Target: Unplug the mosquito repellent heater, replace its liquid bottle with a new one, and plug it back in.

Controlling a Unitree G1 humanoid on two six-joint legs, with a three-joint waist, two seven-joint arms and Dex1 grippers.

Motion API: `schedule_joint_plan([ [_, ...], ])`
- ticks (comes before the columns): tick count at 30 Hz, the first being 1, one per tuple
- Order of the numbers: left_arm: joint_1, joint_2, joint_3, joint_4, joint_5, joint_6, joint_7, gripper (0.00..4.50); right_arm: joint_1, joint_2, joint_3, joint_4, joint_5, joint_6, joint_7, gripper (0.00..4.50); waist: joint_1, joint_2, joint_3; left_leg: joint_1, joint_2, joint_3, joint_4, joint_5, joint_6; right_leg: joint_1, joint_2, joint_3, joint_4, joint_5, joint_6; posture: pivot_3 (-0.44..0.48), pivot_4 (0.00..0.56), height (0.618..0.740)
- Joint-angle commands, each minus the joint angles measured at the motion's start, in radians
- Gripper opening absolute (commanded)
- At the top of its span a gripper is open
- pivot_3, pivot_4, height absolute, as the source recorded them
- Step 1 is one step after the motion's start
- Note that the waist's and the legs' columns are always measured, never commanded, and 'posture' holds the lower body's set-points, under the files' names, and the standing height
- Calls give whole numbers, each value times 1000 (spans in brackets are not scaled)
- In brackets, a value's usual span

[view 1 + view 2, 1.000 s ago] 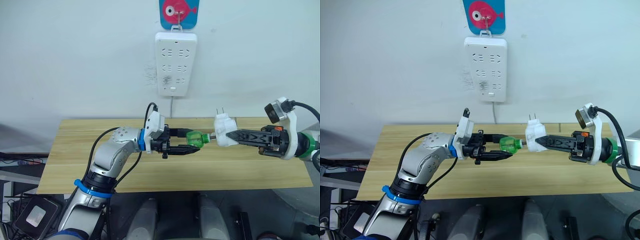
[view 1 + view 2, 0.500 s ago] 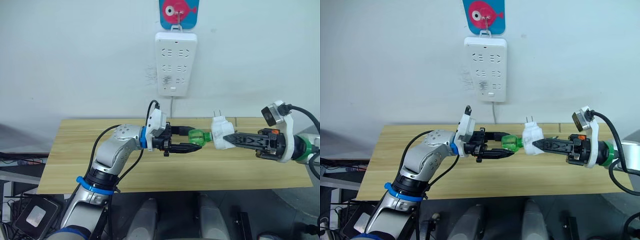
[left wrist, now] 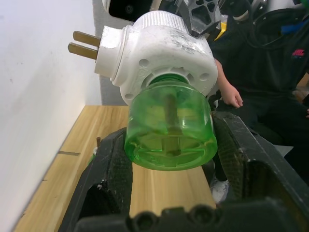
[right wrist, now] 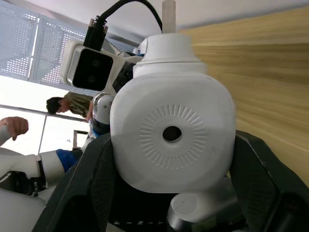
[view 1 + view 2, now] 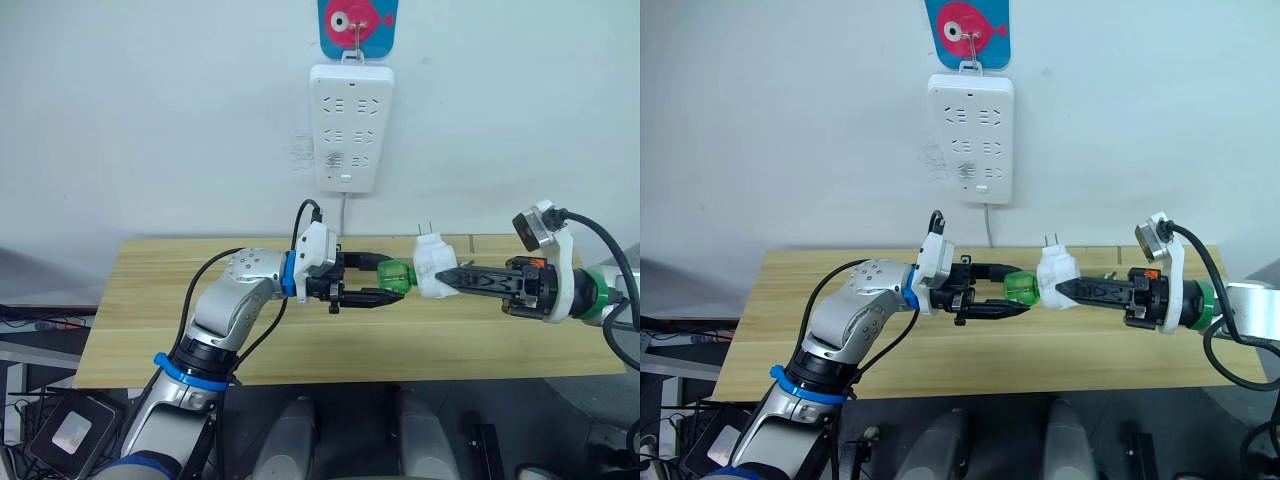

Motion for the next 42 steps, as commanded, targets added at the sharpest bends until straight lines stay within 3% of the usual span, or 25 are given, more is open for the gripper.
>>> schedule_joint_plan([
  [1, -9, -44, -25, -19, -2, -22, 13, 2330, -16, 17, 6, -107, 33, -22, -6, 2959, 0, 0, 0, 0, 0, 0, 0, 0, 0, 0, 0, 0, 0, 0, 0, 44, 292, 740],
  [13, -4, -55, -15, -31, -9, -19, 1, 2330, 17, 9, 11, -133, 33, -13, 30, 2959, 0, 0, 0, 0, 0, 0, 0, 0, 0, 0, 0, 0, 0, 0, 0, 46, 289, 740],
  [18, -4, -64, -2, -14, -4, -6, 30, 2330, 35, 2, 21, -120, 24, -17, 13, 4491, 0, 0, 0, 0, 0, 0, 0, 0, 0, 0, 0, 0, -1, 0, 0, 51, 286, 740],
  [30, -24, -76, 9, 6, -2, -18, 55, 2330, 107, -60, 5, -205, 8, 37, 109, 4491, 2, 0, 0, 0, 0, 0, 0, 0, 0, 0, 0, 0, 0, 0, 0, 58, 280, 740],
  [35, -25, -58, 17, 4, -8, -17, 43, 2330, 198, -88, -56, -208, -170, 30, 172, 4491, 2, 0, 0, 0, 0, -1, 0, 0, 0, 1, 0, -1, 0, 0, 0, 56, 275, 740],
  [38, 0, -23, 6, -25, -16, -3, 12, 2330, 205, -80, -78, -114, -340, -20, 180, 3889, 1, 0, 0, 0, 0, 0, 0, 0, 0, 1, 0, 0, 0, 0, 0, 56, 270, 740],
  [42, 25, 25, 0, -61, -32, 16, -24, 2330, 128, -45, -87, -16, -458, -53, 199, 2455, -3, 0, 0, 1, 0, 1, 0, 0, 0, 0, 1, 0, 1, 0, 0, 53, 269, 740],
])
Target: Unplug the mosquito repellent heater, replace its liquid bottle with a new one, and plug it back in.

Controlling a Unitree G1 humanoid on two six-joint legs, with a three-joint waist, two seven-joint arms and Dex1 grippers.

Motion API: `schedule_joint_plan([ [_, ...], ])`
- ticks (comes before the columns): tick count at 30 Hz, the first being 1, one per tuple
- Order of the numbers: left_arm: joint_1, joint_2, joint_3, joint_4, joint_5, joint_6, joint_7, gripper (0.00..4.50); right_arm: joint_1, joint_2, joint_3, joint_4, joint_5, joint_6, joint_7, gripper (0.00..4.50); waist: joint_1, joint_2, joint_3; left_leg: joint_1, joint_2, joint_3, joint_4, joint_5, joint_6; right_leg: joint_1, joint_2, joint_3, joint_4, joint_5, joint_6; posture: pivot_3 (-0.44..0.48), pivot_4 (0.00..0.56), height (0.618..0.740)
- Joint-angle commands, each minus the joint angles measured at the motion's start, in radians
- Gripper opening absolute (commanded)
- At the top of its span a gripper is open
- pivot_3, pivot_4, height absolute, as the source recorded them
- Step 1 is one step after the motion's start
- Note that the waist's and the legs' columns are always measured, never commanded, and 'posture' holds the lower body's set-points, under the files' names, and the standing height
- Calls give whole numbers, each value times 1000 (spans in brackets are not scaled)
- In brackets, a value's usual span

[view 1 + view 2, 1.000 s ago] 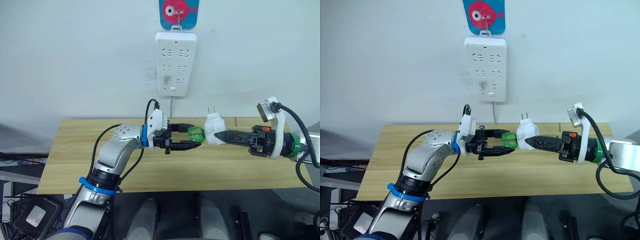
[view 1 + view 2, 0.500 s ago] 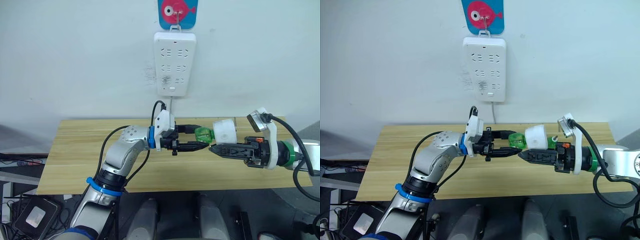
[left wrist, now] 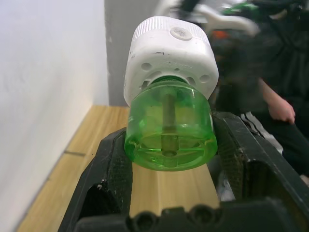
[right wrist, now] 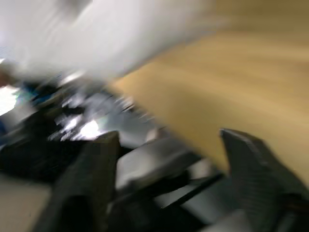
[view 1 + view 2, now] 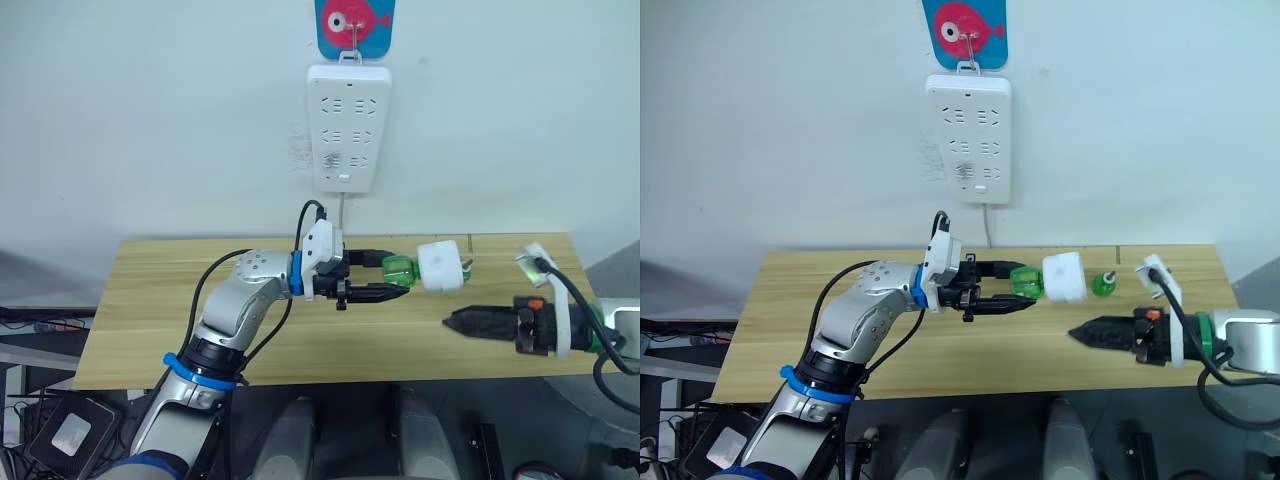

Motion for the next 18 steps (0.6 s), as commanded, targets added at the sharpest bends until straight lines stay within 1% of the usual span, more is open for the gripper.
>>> schedule_joint_plan([
  [1, 17, 35, 2, -81, -38, 15, -46, 2330, -78, 35, -29, 59, -90, -35, 26, 2105, -1, 0, 0, 0, 0, 0, 0, 0, 0, 0, 0, 0, 0, 0, 0, 54, 265, 740],
  [4, 28, 66, 1, -111, -57, 43, -71, 2330, -137, 81, -6, 96, -161, -37, 47, 989, 0, 0, 0, 0, 0, 0, 0, 0, 0, 0, 0, 0, 0, 0, 0, 57, 260, 740],
  [6, 31, 77, -1, -128, -67, 59, -76, 2330, -177, 133, 11, 111, -188, -34, 42, 284, 1, 0, 0, 0, 0, 0, 0, 0, 0, 0, 0, 0, 0, 0, 0, 62, 255, 740],
  [7, 31, 79, 0, -134, -71, 66, -74, 2330, -198, 166, 17, 114, -187, -28, 34, 35, 1, 0, 0, 0, 0, 0, 0, 0, 0, 0, 0, 0, 0, 0, 0, 67, 255, 740],
  [10, 26, 80, 4, -144, -80, 85, -65, 2330, -231, 239, 25, 98, -188, -4, 20, 35, 1, 0, 0, 0, 0, -1, 0, 0, 0, 0, 0, 0, -1, 0, 0, 71, 251, 740],
  [13, 23, 76, 13, -147, -87, 103, -51, 2330, -232, 284, 36, 48, -138, 41, 27, 35, 2, 0, 0, 0, 0, -1, 0, 0, 0, 0, 0, 0, 0, 0, 0, 74, 253, 740],
  [15, 24, 71, 19, -146, -89, 107, -32, 2330, -213, 298, 37, 5, -89, 75, 17, 35, 3, 0, 0, -1, 0, -2, 0, 0, 0, 0, 0, 0, -1, 0, 0, 78, 252, 740],
  [18, 16, 57, 32, -122, -76, 94, 3, 2330, -146, 293, 26, -73, 12, 109, -14, 35, 5, 0, -1, -1, 0, -5, 0, 0, 0, 0, 0, 0, 0, 0, 0, 79, 255, 740],
])
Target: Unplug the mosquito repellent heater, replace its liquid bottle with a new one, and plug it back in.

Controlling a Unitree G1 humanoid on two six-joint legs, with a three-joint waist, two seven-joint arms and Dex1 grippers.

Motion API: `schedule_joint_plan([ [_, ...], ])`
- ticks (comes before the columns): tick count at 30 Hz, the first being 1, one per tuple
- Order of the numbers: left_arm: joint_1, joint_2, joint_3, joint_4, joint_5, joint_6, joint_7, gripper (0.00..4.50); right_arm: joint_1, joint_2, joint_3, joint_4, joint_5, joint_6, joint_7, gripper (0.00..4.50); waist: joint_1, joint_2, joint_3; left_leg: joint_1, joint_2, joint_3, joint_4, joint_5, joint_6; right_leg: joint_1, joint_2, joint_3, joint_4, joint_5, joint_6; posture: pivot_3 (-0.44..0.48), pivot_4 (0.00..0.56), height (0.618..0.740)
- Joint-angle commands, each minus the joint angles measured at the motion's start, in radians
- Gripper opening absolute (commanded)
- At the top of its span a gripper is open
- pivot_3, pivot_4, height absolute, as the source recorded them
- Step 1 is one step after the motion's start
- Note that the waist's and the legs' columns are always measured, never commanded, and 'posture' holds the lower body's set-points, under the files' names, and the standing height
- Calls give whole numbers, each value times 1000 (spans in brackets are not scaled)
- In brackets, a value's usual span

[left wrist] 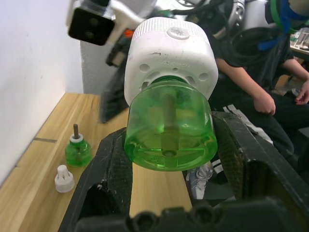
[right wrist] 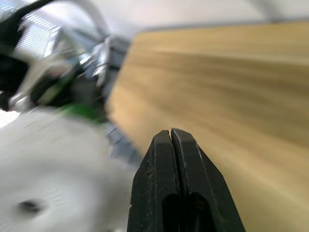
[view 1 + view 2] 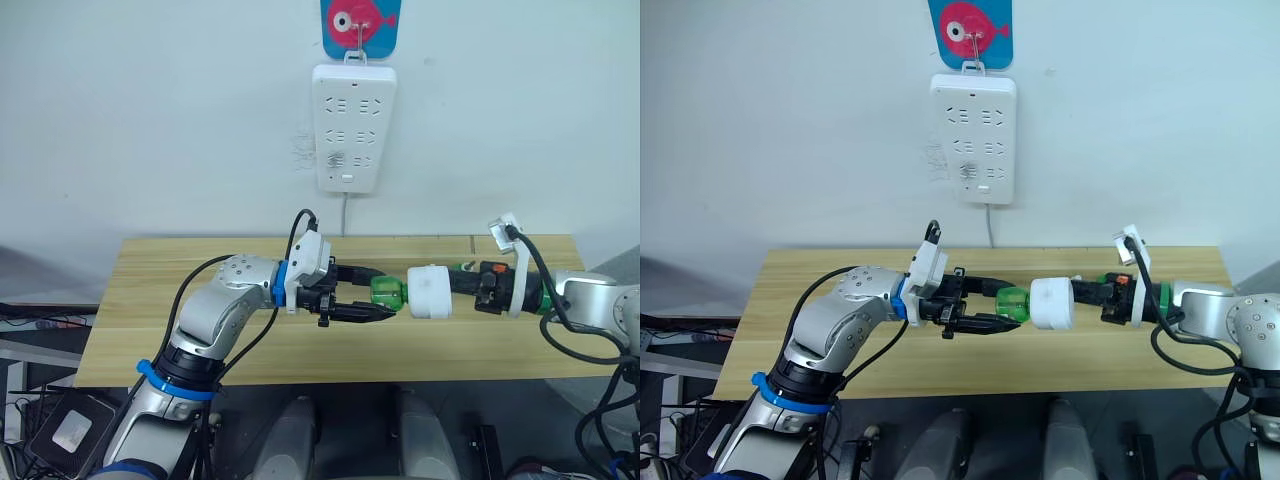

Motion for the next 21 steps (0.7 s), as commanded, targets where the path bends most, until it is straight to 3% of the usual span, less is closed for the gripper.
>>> schedule_joint_plan([
  [1, -16, -21, 34, -9, -7, -16, 44, 2330, 73, -19, -23, -119, 138, 39, -24, 35, 1, 0, 0, 0, 0, -1, 0, 0, 0, 0, 0, -1, 0, 0, 0, 80, 255, 740],
  [7, -15, -21, 24, 27, 40, -56, 68, 2330, 102, -79, -3, -189, 382, -25, -144, 35, -3, 0, 0, 1, 0, -1, 0, 0, 0, 0, 0, 1, 1, 0, 0, 77, 258, 740],
  [13, 10, -6, -6, 22, 71, -87, 41, 2330, -42, -138, 62, -161, 505, -76, -203, 35, -2, 0, 0, 1, 0, 0, 0, 0, 0, 0, 0, 1, 1, 0, 0, 72, 255, 740],
  [16, 10, 1, -13, 22, 74, -89, 35, 2330, -138, -121, 91, -104, 472, -94, -221, 35, -2, 0, 0, 1, 0, 0, 0, 0, 0, 0, 0, 0, 0, 0, 0, 70, 255, 740],
  [21, 15, 10, -24, 15, 77, -91, 20, 2330, -269, -17, 121, 25, 194, -174, -290, 35, -3, 0, 0, 1, 0, 2, 0, 0, 0, 0, 0, 0, 1, 0, 0, 70, 255, 740],
])
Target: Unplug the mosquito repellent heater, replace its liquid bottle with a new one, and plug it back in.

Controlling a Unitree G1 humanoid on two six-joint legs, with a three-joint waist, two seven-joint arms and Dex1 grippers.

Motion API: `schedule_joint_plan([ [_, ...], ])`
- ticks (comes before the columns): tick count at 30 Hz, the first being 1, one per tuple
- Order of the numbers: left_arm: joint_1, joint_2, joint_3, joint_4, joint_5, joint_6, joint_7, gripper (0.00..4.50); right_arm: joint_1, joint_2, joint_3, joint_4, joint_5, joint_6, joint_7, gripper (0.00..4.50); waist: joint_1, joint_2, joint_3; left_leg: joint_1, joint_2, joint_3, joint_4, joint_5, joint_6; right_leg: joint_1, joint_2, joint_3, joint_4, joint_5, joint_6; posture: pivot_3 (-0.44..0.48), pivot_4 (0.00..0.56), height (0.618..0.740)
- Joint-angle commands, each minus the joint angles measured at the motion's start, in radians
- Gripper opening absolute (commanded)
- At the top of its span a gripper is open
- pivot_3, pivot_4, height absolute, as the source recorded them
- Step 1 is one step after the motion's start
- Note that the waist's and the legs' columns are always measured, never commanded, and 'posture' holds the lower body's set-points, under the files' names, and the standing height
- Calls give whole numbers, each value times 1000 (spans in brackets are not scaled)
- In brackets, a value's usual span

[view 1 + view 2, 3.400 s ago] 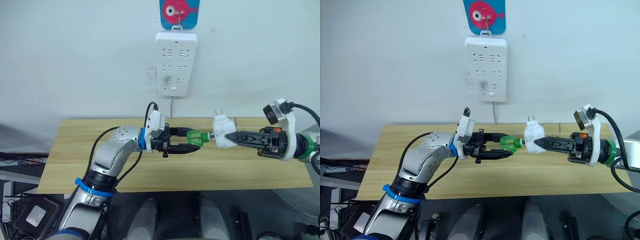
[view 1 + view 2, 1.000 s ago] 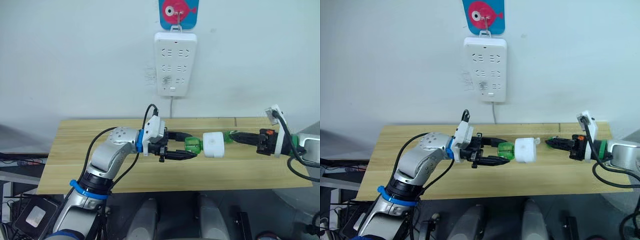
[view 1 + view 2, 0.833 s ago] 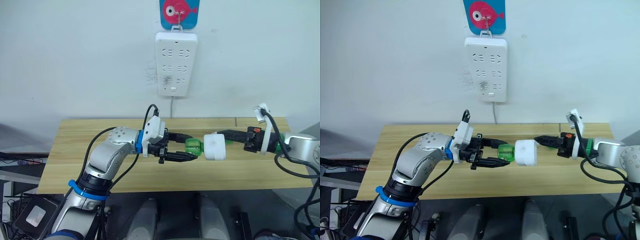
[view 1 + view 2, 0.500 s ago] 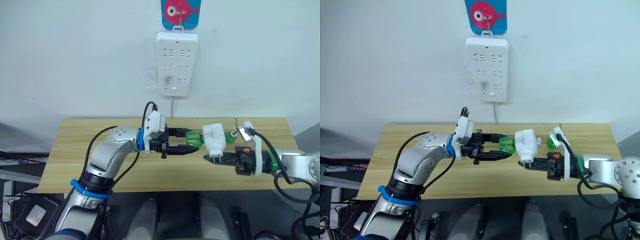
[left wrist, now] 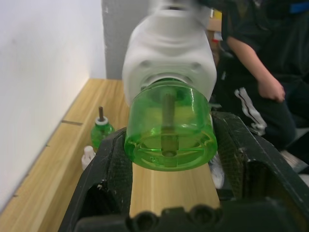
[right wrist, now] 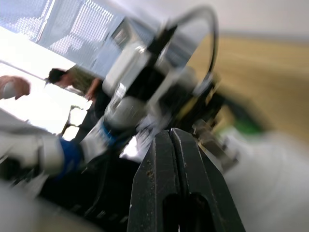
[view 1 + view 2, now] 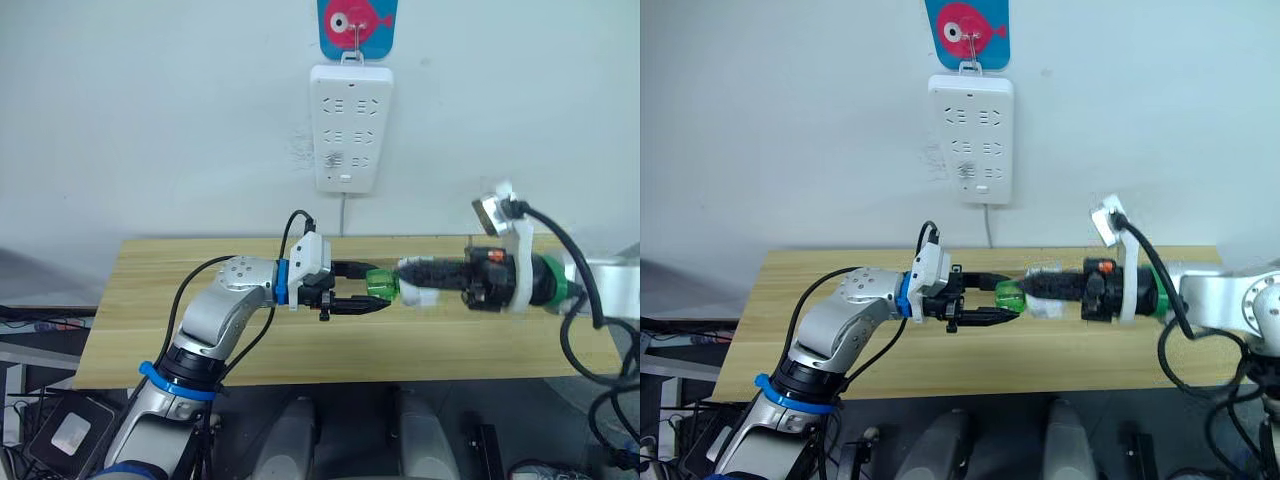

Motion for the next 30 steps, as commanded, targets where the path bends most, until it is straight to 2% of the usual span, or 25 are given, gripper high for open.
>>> schedule_joint_plan([
  [1, 4, 0, -6, -35, -8, -16, -15, 2330, -37, 34, 3, 62, -197, -57, -20, 35, 0, 0, 0, 0, 0, 0, 0, 0, 0, 0, 0, 0, 0, 0, 0, 70, 255, 740],
  [4, 6, 7, 0, -42, -16, -8, -19, 2330, -41, 42, -17, 87, -288, -46, 28, 35, 2, 0, 0, -4, -1, 0, 0, 0, 0, -4, 0, -1, 1, 0, 0, 77, 256, 740],
  [7, 11, 16, 4, -49, -28, 6, -27, 2330, -32, 43, -40, 92, -322, -20, 82, 35, -1, 0, 0, -11, -1, 0, 2, 0, 0, -10, 0, -1, 2, 0, 0, 77, 256, 740],
  [10, 14, 21, 6, -60, -46, 23, -35, 2330, -13, 44, -48, 78, -329, 11, 135, 35, -2, 0, 0, -12, 0, -1, 2, 0, 0, -11, 0, -2, 2, 0, 0, 76, 259, 740],
  [19, -20, -3, 40, -70, -110, 91, 1, 2330, 157, 71, -22, 14, -490, 20, 212, 35, -1, 0, 0, -13, -1, -1, 6, 0, 0, -10, 0, -2, 2, 0, 0, 79, 260, 740],
  [23, -16, -2, 42, -80, -107, 103, 20, 2330, 214, 83, -47, -32, -468, 53, 222, 35, -1, 0, 0, -13, -1, -1, 7, 0, 0, -10, 0, -2, 3, 0, 0, 83, 264, 740],
  [30, -2, 18, 4, -32, -10, 27, 28, 2330, 263, 58, -114, -113, -257, 136, 206, 35, 0, 0, 0, -13, -1, -2, 8, 0, 0, -9, 0, -2, 3, 1, 0, 80, 267, 740],
])
